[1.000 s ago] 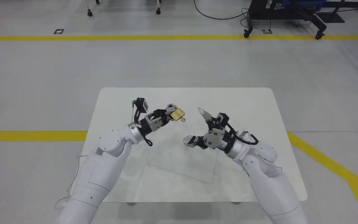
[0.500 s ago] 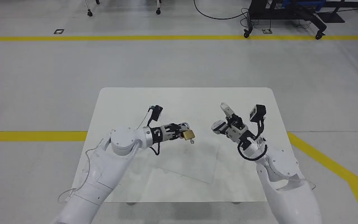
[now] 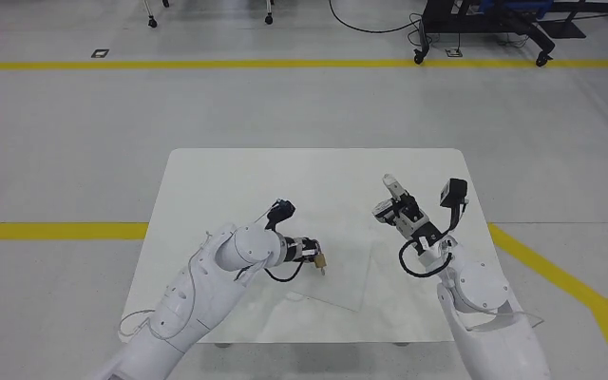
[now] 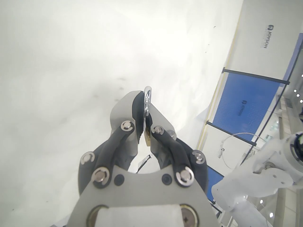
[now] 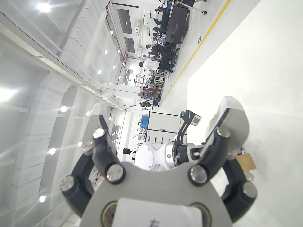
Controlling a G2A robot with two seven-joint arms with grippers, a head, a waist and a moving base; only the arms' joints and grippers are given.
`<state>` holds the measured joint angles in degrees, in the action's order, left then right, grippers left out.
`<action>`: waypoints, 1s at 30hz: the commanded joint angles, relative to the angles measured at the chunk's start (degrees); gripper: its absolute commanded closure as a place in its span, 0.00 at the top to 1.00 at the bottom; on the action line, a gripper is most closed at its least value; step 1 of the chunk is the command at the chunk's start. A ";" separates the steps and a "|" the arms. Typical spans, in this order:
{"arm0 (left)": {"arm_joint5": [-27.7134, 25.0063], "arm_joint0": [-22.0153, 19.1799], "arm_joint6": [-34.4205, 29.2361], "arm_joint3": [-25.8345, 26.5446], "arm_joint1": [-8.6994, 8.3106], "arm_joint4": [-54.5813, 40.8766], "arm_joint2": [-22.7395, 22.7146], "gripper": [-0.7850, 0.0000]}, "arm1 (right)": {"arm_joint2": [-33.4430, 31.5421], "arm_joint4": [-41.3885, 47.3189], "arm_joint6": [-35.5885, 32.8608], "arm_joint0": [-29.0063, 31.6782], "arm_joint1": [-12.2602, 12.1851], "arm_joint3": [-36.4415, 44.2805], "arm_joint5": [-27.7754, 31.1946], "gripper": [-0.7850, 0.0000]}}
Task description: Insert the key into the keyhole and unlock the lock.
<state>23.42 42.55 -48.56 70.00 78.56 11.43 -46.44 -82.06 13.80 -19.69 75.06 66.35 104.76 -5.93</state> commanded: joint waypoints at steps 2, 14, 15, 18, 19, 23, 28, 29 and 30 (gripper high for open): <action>1.10 -0.73 -0.52 -0.25 0.26 0.37 0.56 0.41 | 0.00 0.00 0.00 0.00 0.00 0.00 0.00 1.00; -1.95 2.14 0.47 4.34 -1.12 0.03 -4.46 0.58 | 0.00 0.00 0.00 0.00 0.00 0.00 0.00 1.00; -3.27 3.06 2.23 5.38 -1.44 -0.39 -6.08 0.60 | 0.00 0.00 0.00 0.00 0.00 0.00 0.00 1.00; -8.16 6.69 7.47 8.75 -2.63 -1.05 -11.61 0.67 | 0.00 0.00 0.00 0.00 0.00 0.00 0.00 1.00; -9.42 7.98 8.85 9.93 -3.09 -1.09 -13.73 0.68 | 0.00 0.00 0.00 0.00 0.00 0.00 0.00 1.00; -14.27 13.45 14.52 15.33 -4.86 -1.00 -22.84 0.76 | 0.00 0.00 0.00 0.00 0.00 0.00 0.00 1.00; -19.36 18.66 20.37 18.01 -5.87 -0.45 -28.94 0.95 | 0.00 0.00 0.00 0.00 0.00 0.00 0.00 1.00; -19.88 18.98 20.98 17.66 -5.96 -0.07 -29.38 0.95 | 0.01 -0.10 0.12 0.04 0.01 0.01 0.10 1.00; -20.37 19.12 21.14 17.16 -5.99 -0.40 -29.62 0.95 | -0.03 -2.12 0.74 -0.03 -0.04 0.22 1.38 1.00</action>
<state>3.51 61.54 -27.67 87.73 72.61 11.19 -75.82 -82.07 13.47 -19.45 75.07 66.35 104.83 -5.63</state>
